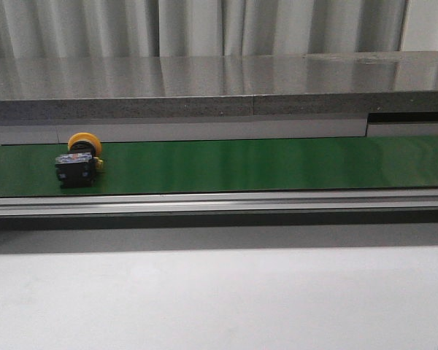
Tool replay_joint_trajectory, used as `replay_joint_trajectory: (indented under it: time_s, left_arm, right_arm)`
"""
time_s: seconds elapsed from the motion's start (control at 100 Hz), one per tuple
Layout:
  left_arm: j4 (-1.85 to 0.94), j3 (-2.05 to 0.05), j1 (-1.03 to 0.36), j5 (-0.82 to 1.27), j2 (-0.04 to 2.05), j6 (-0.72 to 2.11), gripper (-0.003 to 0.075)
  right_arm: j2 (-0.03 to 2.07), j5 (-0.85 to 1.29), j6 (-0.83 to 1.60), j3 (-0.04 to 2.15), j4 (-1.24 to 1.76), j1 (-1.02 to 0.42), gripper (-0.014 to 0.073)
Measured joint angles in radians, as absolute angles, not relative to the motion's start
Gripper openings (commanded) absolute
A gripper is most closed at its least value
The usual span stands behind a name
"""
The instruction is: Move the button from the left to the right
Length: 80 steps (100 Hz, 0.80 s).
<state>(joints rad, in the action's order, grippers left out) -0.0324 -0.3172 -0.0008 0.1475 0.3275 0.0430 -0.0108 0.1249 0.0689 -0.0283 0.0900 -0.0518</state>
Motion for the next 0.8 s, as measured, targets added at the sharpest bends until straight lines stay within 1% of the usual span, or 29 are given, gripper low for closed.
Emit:
replay_joint_trajectory:
  time_s: [0.1,0.16,0.8]
  left_arm:
    - [-0.032,-0.317,-0.001,0.147,0.328,0.043,0.0041]
    - [-0.032,-0.317,-0.001,0.147,0.328,0.043,-0.002]
    - [-0.032,-0.317,-0.001,0.147,0.328,0.043,-0.002]
  right_arm:
    - [-0.011,0.125,0.069,-0.028,0.09,-0.052,-0.0067]
    - [-0.011,0.125,0.069,-0.028,0.09,-0.052,-0.0067]
    - [-0.011,0.094,0.069,-0.028,0.09,-0.052,-0.0067]
